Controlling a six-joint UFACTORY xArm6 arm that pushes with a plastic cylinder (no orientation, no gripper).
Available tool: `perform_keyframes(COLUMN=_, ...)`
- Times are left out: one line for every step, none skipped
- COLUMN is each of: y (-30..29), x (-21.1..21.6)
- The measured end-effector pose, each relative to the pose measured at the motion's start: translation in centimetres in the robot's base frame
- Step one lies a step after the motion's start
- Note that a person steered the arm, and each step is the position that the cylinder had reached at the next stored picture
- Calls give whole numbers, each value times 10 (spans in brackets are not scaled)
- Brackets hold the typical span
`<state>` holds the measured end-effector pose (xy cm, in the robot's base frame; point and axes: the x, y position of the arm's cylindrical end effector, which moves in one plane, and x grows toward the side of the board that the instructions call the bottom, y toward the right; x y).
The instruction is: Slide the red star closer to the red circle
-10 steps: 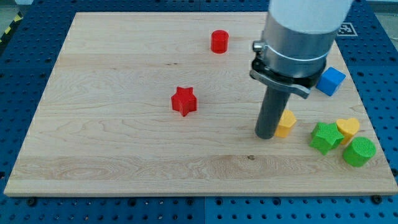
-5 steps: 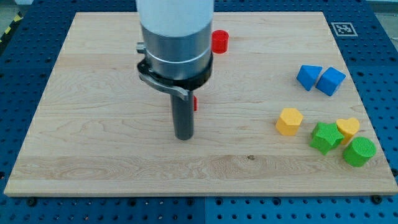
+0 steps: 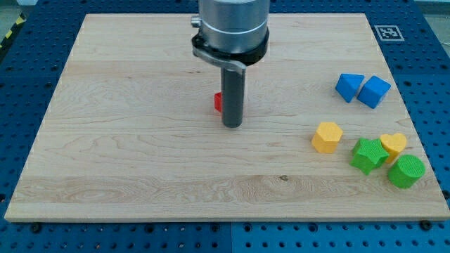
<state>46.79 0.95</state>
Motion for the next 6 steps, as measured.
perform_keyframes(y=-8, x=-16)
perform_keyframes(y=-31, x=-36)
perform_keyframes(y=-52, x=-49)
perform_keyframes(y=-56, x=-66)
perform_keyframes(y=-54, x=-80)
perform_keyframes(y=-40, x=-80)
